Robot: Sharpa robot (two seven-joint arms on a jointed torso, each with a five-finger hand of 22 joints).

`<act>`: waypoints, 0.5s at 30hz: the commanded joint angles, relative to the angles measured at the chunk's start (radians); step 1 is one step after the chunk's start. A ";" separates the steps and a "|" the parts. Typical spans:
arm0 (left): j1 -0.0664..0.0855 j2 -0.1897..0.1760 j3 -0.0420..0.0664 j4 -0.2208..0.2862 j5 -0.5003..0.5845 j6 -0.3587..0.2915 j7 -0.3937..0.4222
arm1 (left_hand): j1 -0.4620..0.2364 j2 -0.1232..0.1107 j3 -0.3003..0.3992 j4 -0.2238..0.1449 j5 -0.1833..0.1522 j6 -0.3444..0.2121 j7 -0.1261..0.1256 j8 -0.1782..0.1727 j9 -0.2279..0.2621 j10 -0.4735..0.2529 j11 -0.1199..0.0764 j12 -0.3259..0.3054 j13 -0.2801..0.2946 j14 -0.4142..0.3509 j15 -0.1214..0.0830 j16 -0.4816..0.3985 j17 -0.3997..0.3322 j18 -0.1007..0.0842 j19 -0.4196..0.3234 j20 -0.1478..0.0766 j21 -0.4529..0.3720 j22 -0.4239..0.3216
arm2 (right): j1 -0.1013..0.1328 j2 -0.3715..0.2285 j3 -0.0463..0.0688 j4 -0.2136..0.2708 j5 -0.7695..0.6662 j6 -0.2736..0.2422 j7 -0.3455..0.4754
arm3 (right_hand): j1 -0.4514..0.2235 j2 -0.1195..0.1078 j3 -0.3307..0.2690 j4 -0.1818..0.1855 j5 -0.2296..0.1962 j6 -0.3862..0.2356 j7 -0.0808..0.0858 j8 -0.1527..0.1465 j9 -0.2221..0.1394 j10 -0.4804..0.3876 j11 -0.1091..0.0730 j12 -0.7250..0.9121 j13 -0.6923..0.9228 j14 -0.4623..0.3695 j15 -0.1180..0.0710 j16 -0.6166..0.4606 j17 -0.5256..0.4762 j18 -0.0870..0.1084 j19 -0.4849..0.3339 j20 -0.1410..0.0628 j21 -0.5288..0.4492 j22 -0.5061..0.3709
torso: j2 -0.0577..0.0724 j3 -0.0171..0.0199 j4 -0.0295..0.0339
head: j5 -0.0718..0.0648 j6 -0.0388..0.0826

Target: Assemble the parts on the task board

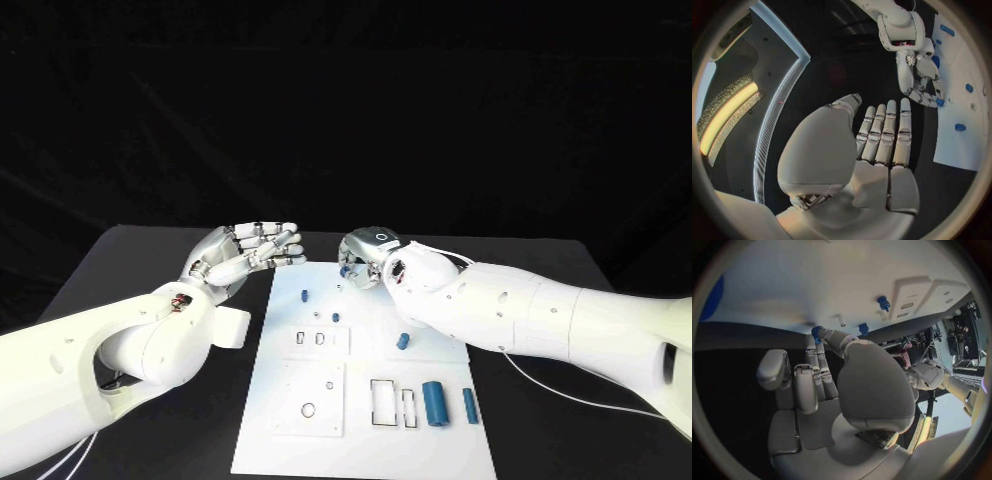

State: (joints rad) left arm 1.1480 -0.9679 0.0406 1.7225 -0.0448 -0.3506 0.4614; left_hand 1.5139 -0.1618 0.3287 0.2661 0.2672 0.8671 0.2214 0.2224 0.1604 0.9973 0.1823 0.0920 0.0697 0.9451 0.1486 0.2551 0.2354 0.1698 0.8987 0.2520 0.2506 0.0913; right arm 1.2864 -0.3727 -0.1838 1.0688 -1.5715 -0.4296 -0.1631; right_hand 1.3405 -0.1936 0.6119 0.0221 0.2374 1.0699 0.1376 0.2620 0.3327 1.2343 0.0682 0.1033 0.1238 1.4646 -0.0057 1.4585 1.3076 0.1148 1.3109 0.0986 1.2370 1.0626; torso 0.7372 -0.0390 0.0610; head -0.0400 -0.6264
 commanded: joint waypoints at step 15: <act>0.003 0.000 0.001 -0.001 0.003 0.019 0.004 | 0.002 -0.006 0.007 0.000 -0.006 -0.007 0.015 -0.003 0.001 0.001 0.005 -0.007 -0.001 -0.007 -0.001 -0.007 0.003 0.013 0.002 0.002 -0.002 -0.002 | -0.003 -0.024 -0.001 0.021 0.023 -0.040 0.022 | -0.039 -0.062 -0.103 0.026 0.005 -0.195 0.015 -0.104 -0.016 -0.202 0.044 -0.024 -0.051 0.001 0.033 -0.109 -0.215 0.014 -0.086 0.031 -0.099 -0.114 | -0.001 0.0016 -0.0035 | 0.003 0.001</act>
State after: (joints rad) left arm 1.1495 -0.9690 0.0406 1.7203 -0.0448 -0.3489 0.4603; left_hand 1.5139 -0.1618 0.3287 0.2662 0.2672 0.8671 0.2214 0.2224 0.1603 0.9973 0.1823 0.0879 0.0697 0.9451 0.1486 0.2513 0.2371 0.1698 0.8987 0.2521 0.2506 0.0914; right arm 1.2829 -0.3897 -0.1845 1.0807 -1.5564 -0.4450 -0.1566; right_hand 1.2910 -0.2597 0.5134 0.0471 0.2386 0.8795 0.1528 0.1608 0.3172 1.0368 0.1118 0.0769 0.0738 1.4648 0.0234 1.3540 1.0945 0.1155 1.2319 0.1307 1.1401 0.9509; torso 0.7375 -0.0383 0.0589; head -0.0380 -0.6262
